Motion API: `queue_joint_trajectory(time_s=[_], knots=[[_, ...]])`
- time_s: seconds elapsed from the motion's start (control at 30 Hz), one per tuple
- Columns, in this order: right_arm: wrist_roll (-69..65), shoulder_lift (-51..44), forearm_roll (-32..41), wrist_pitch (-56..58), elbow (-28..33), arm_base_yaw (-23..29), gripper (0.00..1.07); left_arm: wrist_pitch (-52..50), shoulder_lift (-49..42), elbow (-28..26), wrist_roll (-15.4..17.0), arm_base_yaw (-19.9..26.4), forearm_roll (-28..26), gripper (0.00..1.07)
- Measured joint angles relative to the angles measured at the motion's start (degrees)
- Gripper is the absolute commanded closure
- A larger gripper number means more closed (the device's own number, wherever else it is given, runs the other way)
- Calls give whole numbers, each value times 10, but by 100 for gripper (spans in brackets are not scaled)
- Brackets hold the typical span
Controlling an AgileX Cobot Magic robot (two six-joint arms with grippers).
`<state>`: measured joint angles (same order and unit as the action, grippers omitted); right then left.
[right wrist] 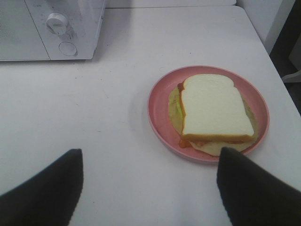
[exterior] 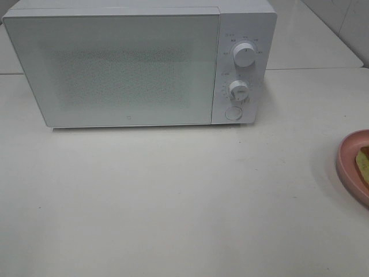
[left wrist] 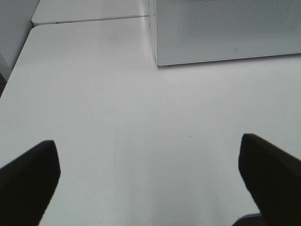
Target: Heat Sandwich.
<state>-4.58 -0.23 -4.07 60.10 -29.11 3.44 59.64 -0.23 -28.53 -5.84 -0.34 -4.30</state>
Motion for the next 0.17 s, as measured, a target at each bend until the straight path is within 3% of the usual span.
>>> queue_joint_trajectory(time_s=[0.17], knots=[[0, 0, 0, 0, 0, 0, 32, 0, 0, 0, 0, 0, 0, 9]])
